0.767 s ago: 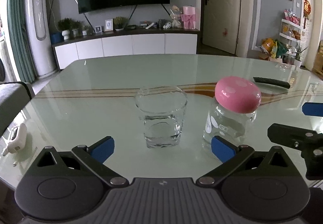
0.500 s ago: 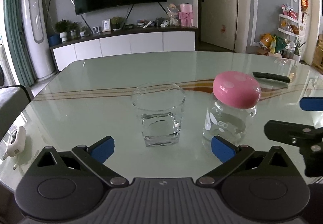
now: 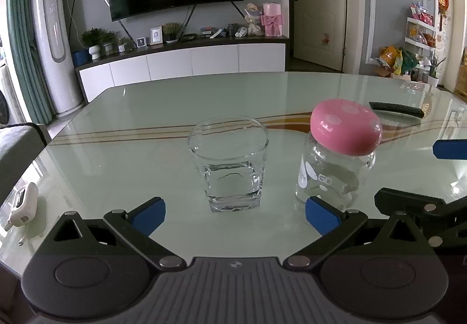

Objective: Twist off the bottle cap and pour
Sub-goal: 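Move both tools toward the pink-capped glass jar on the table, then grasp the jar body with the left tool while the right tool grips the pink cap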

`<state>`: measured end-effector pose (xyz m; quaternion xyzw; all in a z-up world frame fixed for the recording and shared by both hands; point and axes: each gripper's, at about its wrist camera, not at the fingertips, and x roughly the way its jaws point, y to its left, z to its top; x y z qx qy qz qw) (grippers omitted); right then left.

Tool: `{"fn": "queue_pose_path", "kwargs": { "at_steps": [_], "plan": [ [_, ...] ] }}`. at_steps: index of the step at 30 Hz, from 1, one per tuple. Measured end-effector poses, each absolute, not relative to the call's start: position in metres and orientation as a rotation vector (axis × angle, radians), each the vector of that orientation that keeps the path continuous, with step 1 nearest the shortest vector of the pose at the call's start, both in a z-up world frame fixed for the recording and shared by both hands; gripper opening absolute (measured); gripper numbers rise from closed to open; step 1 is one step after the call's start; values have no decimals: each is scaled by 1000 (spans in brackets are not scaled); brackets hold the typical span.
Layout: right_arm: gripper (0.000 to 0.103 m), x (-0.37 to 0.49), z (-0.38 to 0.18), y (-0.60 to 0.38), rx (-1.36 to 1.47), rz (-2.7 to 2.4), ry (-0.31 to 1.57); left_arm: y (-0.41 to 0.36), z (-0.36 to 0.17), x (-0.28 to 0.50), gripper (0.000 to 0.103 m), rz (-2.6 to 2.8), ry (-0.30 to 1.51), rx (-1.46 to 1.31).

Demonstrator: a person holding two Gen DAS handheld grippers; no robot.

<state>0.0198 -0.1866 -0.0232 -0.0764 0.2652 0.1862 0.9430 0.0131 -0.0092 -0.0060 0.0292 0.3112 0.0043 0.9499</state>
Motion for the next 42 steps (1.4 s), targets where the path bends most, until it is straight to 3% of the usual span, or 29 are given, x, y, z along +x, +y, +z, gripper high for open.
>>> {"fn": "queue_pose_path", "kwargs": {
  "at_steps": [25, 42],
  "plan": [
    [103, 22, -27, -184, -126, 384, 538, -4, -3, 14, 103, -4, 653, 35],
    [103, 29, -12, -199, -121, 543, 429, -17, -15, 18, 103, -288, 637, 30]
  ]
}}
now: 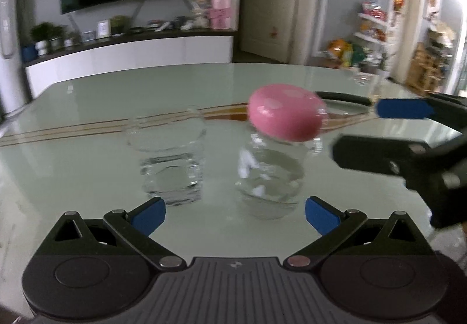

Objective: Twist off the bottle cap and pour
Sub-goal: 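Grasp the jar body with the left tool while the right tool grips the pink cap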

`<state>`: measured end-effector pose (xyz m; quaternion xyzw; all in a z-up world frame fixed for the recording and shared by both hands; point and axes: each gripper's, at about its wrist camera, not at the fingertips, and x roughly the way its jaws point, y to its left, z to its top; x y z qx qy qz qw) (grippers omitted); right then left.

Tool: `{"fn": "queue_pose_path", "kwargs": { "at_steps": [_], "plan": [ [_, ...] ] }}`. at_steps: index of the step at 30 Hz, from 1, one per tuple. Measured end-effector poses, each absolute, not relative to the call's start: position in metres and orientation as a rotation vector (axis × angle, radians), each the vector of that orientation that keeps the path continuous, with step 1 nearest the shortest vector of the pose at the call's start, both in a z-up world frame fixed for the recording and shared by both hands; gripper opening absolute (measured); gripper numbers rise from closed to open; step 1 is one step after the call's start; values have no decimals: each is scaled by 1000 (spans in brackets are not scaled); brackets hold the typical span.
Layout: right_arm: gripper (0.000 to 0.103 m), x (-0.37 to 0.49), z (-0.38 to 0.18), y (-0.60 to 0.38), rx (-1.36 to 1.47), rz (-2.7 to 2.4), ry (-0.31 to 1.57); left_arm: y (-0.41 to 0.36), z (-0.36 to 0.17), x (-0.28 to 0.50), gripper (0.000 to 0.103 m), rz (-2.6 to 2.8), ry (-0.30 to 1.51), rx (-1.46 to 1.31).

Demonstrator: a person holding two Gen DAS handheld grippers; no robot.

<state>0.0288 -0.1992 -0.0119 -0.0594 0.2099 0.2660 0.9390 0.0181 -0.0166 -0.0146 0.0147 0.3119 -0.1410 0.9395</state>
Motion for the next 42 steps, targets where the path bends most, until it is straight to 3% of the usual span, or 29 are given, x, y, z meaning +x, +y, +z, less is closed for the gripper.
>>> {"fn": "queue_pose_path", "kwargs": {
  "at_steps": [8, 13, 16, 21, 27, 42],
  "plan": [
    [99, 53, -3, -190, -220, 615, 450, -46, -19, 29, 102, -411, 539, 172],
    [77, 64, -1, -188, -241, 683, 459, -57, -25, 49, 96, -414, 521, 192],
    [69, 64, -2, -189, -248, 732, 461, -62, -28, 60, 91, -427, 515, 213],
    [69, 65, -2, -188, -275, 766, 464, -66, -34, 66, 88, -423, 489, 252],
    [65, 64, -6, -179, -301, 774, 471, -69, -45, 67, 76, -411, 485, 246],
    [65, 63, -9, -173, -322, 761, 461, -52, -32, 98, 75, -396, 482, 244]
  ]
}}
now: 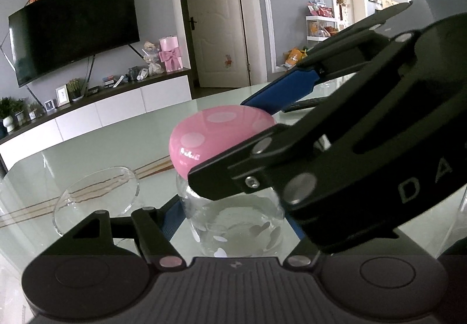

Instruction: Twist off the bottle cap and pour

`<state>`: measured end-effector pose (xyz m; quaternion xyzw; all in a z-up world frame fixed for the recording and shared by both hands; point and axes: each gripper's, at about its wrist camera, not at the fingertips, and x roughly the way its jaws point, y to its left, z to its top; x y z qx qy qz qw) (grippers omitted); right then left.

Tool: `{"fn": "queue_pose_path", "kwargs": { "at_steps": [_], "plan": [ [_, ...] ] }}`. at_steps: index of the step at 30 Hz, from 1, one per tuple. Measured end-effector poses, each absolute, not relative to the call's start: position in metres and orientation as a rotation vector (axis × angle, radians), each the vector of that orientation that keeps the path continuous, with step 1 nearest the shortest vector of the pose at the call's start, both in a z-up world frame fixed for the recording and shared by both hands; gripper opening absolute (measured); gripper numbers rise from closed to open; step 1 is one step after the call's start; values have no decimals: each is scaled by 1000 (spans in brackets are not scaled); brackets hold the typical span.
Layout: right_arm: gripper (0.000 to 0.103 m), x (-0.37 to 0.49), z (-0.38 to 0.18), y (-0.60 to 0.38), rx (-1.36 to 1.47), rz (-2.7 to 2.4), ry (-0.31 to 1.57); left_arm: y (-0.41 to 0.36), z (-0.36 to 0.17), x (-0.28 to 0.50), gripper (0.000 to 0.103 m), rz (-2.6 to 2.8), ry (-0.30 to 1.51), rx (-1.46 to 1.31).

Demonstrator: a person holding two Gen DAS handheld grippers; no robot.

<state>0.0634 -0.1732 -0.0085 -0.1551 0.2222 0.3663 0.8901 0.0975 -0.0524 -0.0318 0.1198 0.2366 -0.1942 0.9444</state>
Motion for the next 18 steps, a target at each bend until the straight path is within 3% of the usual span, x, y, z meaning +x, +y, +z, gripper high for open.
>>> {"fn": "queue_pose_path", "kwargs": {
  "at_steps": [18],
  "plan": [
    [64, 75, -10, -177, -361, 830, 444, -49, -26, 86, 75, -404, 488, 238]
  ]
}}
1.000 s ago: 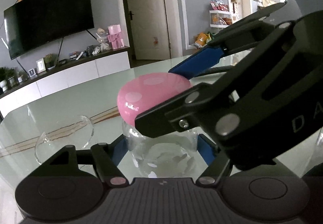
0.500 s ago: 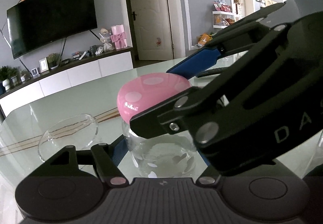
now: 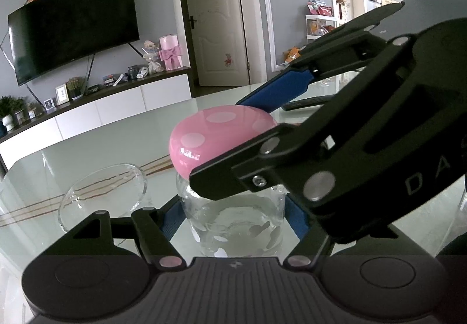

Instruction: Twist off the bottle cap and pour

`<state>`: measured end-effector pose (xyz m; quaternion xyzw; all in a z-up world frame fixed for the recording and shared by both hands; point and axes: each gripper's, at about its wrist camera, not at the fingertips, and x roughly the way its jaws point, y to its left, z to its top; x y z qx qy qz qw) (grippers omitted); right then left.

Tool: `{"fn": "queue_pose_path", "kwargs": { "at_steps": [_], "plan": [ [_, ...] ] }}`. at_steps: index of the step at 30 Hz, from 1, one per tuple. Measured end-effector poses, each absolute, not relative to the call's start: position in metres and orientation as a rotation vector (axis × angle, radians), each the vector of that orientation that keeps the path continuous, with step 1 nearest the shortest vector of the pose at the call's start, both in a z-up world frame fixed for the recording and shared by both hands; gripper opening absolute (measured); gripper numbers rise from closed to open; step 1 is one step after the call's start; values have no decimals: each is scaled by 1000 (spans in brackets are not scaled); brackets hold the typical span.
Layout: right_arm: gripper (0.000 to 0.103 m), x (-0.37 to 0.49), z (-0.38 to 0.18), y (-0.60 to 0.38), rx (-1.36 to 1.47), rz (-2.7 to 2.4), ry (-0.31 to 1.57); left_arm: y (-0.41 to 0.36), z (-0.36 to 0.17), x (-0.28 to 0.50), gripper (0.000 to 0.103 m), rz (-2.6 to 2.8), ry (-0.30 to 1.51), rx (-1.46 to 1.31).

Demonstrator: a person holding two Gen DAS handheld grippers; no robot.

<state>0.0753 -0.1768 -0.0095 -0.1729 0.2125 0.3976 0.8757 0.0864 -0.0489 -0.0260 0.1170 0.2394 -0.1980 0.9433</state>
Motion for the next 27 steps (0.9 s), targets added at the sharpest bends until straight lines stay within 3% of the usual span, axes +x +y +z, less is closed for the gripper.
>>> {"fn": "queue_pose_path", "kwargs": {
  "at_steps": [11, 13, 27],
  "plan": [
    [63, 79, -8, -180, -371, 880, 446, -47, -30, 79, 75, -422, 489, 231],
    [63, 79, -8, -180, -368, 885, 447, -37, 3, 101, 75, -430, 497, 221],
    [64, 90, -8, -189, -403, 1000, 432, -39, 3, 113, 75, -443, 498, 224]
  ]
}}
